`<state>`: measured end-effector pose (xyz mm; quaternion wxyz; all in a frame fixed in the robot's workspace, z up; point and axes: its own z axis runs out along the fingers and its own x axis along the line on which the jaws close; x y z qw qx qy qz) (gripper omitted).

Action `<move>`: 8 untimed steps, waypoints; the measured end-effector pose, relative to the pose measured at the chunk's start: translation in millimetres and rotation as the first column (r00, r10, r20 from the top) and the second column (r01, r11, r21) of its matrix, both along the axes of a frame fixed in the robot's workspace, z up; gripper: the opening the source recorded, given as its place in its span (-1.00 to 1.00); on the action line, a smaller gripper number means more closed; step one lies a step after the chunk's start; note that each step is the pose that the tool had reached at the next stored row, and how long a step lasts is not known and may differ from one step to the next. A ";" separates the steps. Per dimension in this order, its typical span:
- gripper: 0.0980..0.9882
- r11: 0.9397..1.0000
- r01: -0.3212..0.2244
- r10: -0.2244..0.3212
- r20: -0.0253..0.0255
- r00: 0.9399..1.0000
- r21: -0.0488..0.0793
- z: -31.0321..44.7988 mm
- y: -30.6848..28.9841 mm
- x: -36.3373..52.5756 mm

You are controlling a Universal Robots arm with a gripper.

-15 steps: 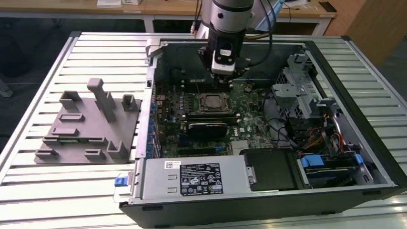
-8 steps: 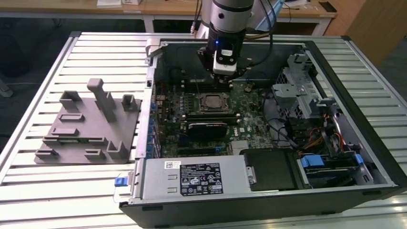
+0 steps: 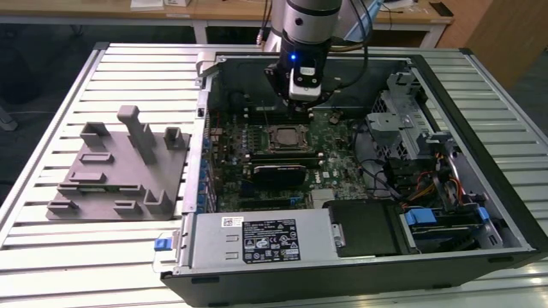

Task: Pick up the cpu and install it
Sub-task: 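Close the cpu cover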

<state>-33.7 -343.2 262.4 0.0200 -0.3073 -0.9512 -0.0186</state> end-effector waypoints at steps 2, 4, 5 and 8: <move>-0.98 1.000 -0.010 0.010 0.000 1.000 0.000 0.0 0.0 0.0; -0.98 1.000 -0.020 0.020 0.000 1.000 0.000 0.0 0.0 0.0; -0.98 1.000 -0.027 0.027 0.000 1.000 0.000 0.0 0.0 0.0; -0.98 0.999 -0.043 0.043 0.000 0.999 0.000 0.0 0.0 0.0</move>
